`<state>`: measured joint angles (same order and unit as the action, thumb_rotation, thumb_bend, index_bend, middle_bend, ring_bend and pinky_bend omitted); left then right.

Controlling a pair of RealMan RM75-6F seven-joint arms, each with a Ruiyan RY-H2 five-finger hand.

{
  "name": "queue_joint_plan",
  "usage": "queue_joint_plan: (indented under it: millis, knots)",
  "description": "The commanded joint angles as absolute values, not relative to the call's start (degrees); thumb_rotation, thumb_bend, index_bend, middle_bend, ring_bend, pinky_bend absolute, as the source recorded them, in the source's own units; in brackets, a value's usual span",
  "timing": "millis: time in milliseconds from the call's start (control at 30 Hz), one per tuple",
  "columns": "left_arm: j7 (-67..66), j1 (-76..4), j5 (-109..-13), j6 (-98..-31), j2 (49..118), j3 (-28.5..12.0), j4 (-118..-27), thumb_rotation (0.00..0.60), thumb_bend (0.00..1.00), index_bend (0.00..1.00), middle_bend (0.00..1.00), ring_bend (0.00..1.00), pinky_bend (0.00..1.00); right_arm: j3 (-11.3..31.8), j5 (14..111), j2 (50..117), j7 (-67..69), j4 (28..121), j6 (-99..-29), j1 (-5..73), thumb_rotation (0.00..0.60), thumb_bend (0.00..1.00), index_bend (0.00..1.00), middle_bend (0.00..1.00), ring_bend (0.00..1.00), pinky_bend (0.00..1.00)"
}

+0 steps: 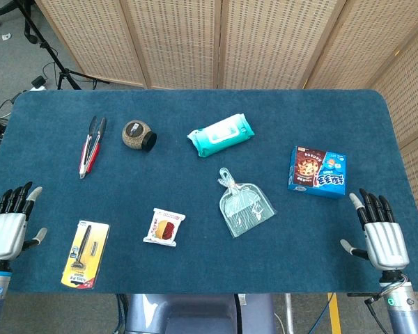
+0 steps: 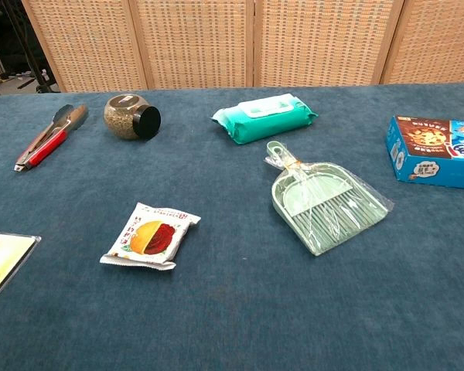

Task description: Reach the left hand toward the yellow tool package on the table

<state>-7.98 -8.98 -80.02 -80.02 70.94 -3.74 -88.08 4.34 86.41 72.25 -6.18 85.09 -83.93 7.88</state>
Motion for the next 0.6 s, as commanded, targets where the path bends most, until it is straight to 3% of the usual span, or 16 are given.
queue_joint_plan:
  millis: [33, 600]
  knots:
    - [-8.0, -9.0, -80.0, -80.0, 70.9, -3.7, -88.1, 0.600, 0.26, 0.00, 0.00, 0.00, 0.00, 4.3, 86.4, 72.2, -6.2, 85.1, -83.9, 7.9, 0.600, 0.16, 0.00, 0.00, 0.00, 0.00]
    - [-8.0, -9.0, -80.5, -80.3, 70.8, -3.6, -88.5, 0.600, 0.26, 0.00, 0.00, 0.00, 0.00, 4.3, 86.3, 72.2, -6.3, 85.2, -83.7, 7.9, 0.600, 0.16, 0.00, 0.00, 0.00, 0.00]
